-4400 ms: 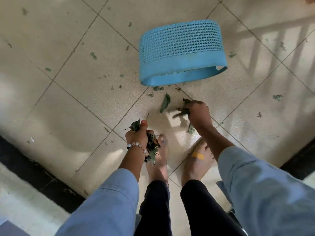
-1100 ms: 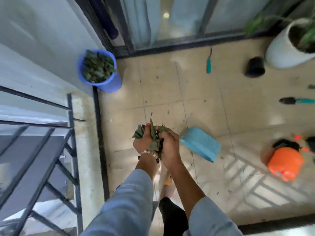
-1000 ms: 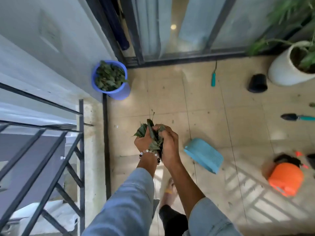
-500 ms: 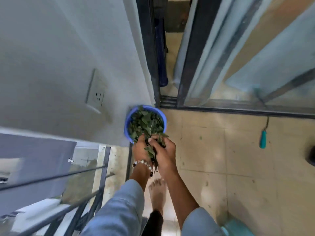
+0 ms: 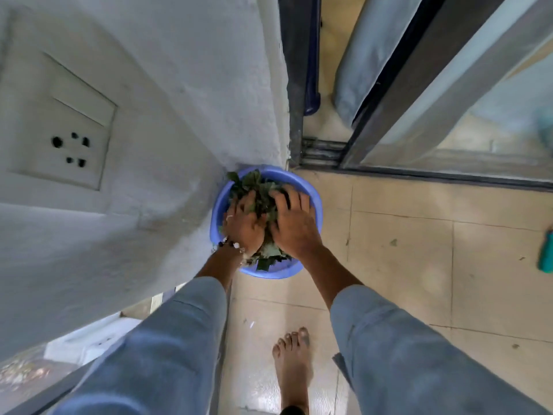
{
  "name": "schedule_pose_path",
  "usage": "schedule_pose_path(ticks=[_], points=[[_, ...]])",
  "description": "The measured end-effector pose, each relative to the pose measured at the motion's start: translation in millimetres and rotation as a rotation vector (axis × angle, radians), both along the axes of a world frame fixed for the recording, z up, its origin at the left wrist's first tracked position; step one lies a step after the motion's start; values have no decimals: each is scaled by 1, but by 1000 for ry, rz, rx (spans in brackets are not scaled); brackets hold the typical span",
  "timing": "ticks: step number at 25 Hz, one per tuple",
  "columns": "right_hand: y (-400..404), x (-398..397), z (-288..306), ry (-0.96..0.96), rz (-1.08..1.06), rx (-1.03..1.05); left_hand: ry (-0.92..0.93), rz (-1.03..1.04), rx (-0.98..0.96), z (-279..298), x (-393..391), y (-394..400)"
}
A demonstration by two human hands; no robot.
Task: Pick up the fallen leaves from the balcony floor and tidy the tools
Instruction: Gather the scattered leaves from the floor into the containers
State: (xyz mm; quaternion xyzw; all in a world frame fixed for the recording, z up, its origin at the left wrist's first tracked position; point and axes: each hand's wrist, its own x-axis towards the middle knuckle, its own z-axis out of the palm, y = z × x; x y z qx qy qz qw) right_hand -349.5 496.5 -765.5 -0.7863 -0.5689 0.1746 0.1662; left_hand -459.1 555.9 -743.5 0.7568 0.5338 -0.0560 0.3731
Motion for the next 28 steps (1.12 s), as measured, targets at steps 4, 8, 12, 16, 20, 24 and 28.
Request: schedule_pose_path(ticks=[4, 8, 12, 16, 20, 24, 28], points=[[-17, 10, -26, -291, 310, -291, 601, -549, 0, -17, -17, -11], [-14, 15, -5, -298, 386, -502, 684, -502, -99, -2, -7, -12], [-23, 16, 32, -4, 199, -532, 535, -286, -152, 33, -1, -20], [-35, 12, 76, 271, -85, -481, 441, -93, -106, 62, -1, -31], [-57, 5, 110, 416, -261, -291, 420, -128, 65, 99, -8, -42], [-92, -8, 165, 456, -307, -316, 487, -301, 34, 166, -18, -58], [-143, -16, 250, 448, -382, -322, 508, -411, -27, 255, -15, -95]])
